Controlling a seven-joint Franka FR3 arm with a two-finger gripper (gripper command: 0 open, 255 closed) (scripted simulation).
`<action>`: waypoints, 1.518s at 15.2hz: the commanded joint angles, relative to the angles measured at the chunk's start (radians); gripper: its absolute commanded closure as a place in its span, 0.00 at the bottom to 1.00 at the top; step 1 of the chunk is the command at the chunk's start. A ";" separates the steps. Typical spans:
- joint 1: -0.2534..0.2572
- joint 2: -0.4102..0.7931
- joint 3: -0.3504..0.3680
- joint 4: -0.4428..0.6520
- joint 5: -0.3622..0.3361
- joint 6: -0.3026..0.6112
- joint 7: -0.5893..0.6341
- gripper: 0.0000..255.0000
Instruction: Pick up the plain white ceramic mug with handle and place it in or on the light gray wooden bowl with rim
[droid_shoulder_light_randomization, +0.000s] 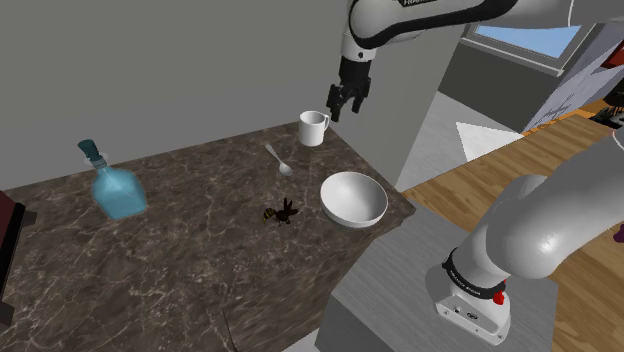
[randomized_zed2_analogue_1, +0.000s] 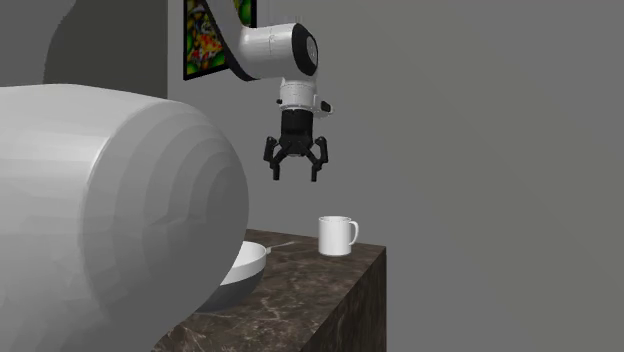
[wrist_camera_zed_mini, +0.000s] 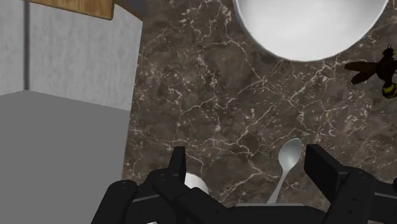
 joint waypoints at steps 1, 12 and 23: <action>0.000 0.076 -0.005 0.036 0.003 0.045 -0.012 0.00; -0.015 0.494 -0.016 0.381 0.031 0.139 -0.070 0.00; -0.026 0.659 -0.011 0.469 0.045 0.222 -0.086 0.00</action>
